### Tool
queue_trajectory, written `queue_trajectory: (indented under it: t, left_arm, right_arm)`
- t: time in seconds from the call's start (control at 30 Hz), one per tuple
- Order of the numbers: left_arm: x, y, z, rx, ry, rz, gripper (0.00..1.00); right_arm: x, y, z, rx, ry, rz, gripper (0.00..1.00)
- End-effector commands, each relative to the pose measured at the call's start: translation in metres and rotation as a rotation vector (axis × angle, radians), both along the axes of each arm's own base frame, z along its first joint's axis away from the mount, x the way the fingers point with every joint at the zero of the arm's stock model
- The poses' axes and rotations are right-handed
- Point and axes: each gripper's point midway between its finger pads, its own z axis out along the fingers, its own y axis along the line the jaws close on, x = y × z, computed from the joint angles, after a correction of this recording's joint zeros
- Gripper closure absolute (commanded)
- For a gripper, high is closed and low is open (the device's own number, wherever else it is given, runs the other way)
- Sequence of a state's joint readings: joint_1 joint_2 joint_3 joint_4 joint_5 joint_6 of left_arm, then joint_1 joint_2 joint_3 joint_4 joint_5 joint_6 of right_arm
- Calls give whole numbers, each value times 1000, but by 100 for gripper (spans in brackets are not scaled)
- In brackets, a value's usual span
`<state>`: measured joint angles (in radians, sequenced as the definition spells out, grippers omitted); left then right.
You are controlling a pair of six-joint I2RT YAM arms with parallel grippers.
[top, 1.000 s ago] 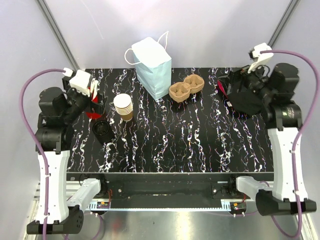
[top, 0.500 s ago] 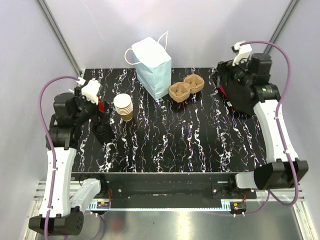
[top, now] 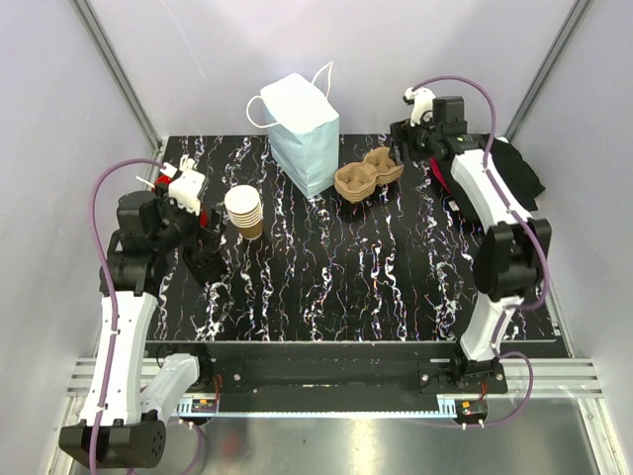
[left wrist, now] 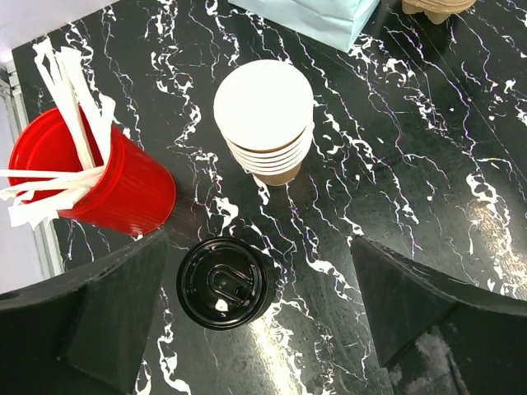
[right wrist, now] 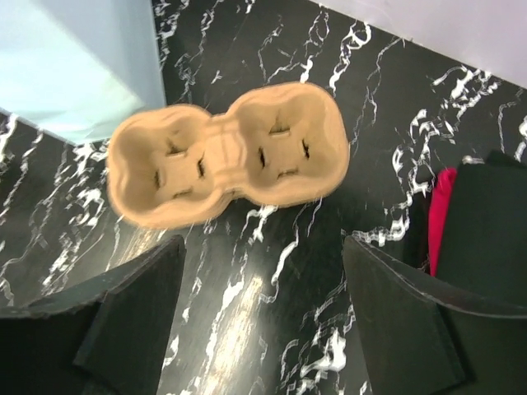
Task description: Pack the takeout coffee
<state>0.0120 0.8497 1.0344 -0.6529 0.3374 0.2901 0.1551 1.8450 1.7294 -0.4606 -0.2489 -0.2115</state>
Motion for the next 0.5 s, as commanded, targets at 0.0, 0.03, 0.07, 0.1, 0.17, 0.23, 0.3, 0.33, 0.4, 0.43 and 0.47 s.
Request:
queue_trajectory:
  t: [0.0,0.03,0.07,0.1,0.17,0.23,0.3,0.33,0.4,0.43,0.47]
  left_arm:
    - [8,0,13,-8,-67,4,1]
    - [8,-1,12,-11,-64,4,1]
    - [8,-1,11,-14,-62,0,1]
    - [8,-2,11,-18,-60,-2,1]
    - [9,0,8,-22,-53,3,1]
    - [10,1,7,-26,-51,7,1]
    - [9,1,5,-34,-44,4,1]
    - [10,1,5,-32,-44,5,1]
    - [10,2,4,-34,-41,7,1]
    - [10,2,3,-34,-40,5,1]
    - [10,2,3,-35,-40,4,1]
  right_arm:
    - [33,14,1,-14,-48,40,18]
    - [38,22,4,-17,-59,58,18]
    - [41,26,-1,-25,-53,67,18]
    - [46,30,-16,-28,-26,73,18]
    - [52,39,-17,-23,-25,91,18]
    - [59,48,-27,-21,-10,105,18]
    - [62,58,-43,-26,15,121,17]
    - [65,60,-45,-37,11,118,16]
    - [66,69,-59,-57,30,131,16]
    - [67,71,-63,-72,31,133,15]
    - [66,75,-67,-80,36,139,15]
